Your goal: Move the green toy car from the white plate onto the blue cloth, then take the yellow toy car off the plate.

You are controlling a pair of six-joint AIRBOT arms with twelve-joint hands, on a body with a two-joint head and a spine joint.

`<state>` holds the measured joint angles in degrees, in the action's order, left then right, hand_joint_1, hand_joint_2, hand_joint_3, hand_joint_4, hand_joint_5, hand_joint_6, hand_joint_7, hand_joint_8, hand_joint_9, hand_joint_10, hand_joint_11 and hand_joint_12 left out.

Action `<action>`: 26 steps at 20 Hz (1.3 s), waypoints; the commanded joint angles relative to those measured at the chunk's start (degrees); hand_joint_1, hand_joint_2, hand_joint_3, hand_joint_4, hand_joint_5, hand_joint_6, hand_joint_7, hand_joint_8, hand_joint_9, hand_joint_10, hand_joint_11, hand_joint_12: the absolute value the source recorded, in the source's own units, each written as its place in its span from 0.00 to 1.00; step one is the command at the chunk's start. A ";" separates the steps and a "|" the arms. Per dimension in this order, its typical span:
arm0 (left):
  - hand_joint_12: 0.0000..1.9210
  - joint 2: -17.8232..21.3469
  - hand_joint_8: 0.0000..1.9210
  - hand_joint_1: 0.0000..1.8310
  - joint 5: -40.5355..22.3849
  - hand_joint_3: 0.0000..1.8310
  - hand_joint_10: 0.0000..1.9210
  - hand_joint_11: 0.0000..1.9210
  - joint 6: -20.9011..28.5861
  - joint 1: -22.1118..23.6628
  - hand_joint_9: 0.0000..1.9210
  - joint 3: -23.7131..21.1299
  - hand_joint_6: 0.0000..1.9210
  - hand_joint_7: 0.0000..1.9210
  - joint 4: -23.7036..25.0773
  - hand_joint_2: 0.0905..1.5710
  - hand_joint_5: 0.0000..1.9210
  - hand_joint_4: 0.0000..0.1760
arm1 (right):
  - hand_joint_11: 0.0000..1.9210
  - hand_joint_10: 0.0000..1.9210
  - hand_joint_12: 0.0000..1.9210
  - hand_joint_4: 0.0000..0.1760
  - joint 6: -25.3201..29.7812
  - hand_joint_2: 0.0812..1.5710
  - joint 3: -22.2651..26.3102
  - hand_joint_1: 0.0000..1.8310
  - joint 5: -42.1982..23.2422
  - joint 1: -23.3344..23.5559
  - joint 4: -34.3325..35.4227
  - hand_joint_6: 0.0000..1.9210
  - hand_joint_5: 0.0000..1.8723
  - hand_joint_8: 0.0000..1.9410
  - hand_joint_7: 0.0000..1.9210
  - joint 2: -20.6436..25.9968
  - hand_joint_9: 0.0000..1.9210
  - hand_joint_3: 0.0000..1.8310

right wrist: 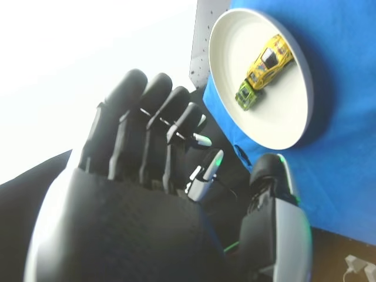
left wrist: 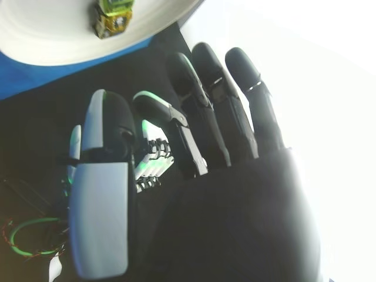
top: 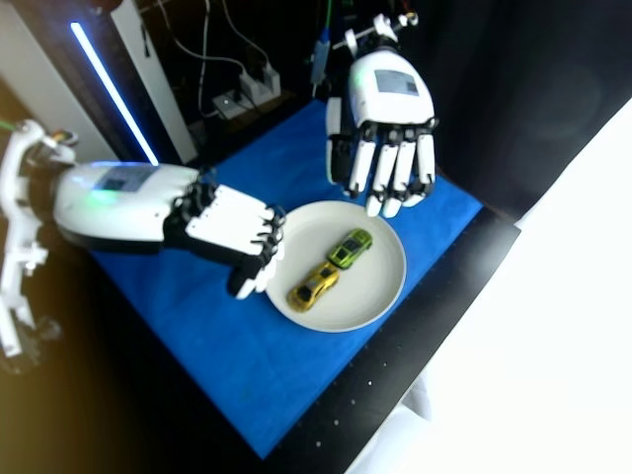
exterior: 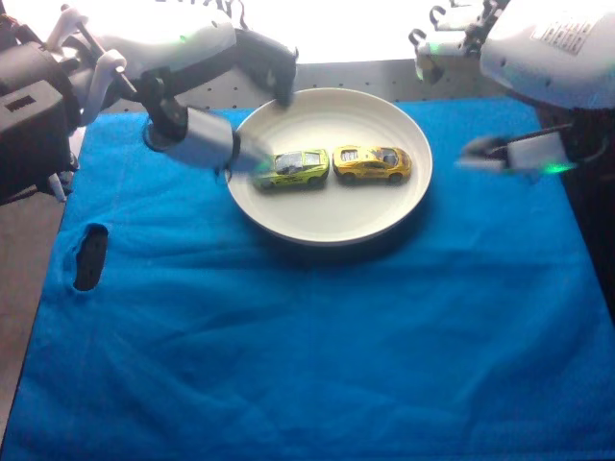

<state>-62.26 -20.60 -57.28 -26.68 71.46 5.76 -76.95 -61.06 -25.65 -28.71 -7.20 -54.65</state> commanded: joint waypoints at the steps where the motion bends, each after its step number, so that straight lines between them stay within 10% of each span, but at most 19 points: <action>1: 0.69 0.27 0.04 0.49 -6.75 0.00 0.32 0.00 -0.06 0.52 0.08 -0.09 0.12 0.23 -0.59 0.63 0.22 0.25 | 0.08 0.70 0.96 0.00 -0.32 0.64 0.00 0.62 -6.73 0.89 0.33 0.35 0.26 0.57 0.26 -0.14 0.19 0.04; 2: 0.68 0.32 0.02 0.49 -6.86 0.00 0.30 0.00 -0.07 0.53 0.08 -0.13 0.09 0.22 -0.59 0.64 0.23 0.31 | 0.08 0.71 0.97 0.00 -0.32 0.65 0.00 0.61 -6.73 0.89 0.33 0.33 0.27 0.56 0.26 -0.14 0.19 0.03; 5: 0.70 0.24 0.01 0.49 -7.00 0.00 0.22 0.00 -0.37 0.57 0.14 -0.16 0.02 0.27 -0.59 0.62 0.27 0.00 | 0.10 0.70 0.96 0.00 -0.32 0.66 -0.01 0.63 -6.74 0.89 0.33 0.33 0.27 0.54 0.28 -0.14 0.20 0.01; 10: 0.81 -1.64 0.01 0.46 -4.19 0.00 0.26 0.00 -3.88 2.46 0.23 0.62 0.02 0.34 -0.61 0.59 0.33 0.00 | 0.14 0.69 0.96 0.00 -0.32 0.68 -0.01 0.62 -6.76 0.89 0.33 0.31 0.30 0.50 0.32 -0.14 0.24 0.00; 13: 0.91 -4.14 0.05 0.44 -1.92 0.00 0.53 0.13 -4.80 3.64 0.24 2.66 0.02 0.41 -0.62 0.55 0.37 0.00 | 0.11 0.71 0.97 0.00 -0.32 0.68 -0.11 0.63 -6.79 0.89 0.33 0.33 0.30 0.53 0.30 -0.14 0.23 0.00; 24: 0.84 -11.34 0.05 0.49 4.55 0.00 0.46 0.13 -6.86 5.12 0.26 9.68 0.01 0.42 -1.22 0.56 0.39 0.00 | 0.24 0.68 0.93 0.00 -0.32 0.68 -0.35 0.64 -6.80 0.89 0.32 0.50 0.29 0.50 0.35 -0.32 0.31 0.00; 26: 0.90 -12.37 0.34 0.50 5.30 0.00 0.62 0.19 -6.86 5.11 0.27 10.94 0.00 0.35 -1.91 0.56 0.39 0.00 | 0.24 0.65 0.92 0.00 -0.32 0.68 -0.37 0.66 -6.79 0.89 0.32 0.48 0.30 0.46 0.35 -0.32 0.31 0.00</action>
<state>-74.63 -9.50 -63.94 -22.31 82.41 4.23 -76.86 -61.34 -25.74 -28.71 -7.11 -54.89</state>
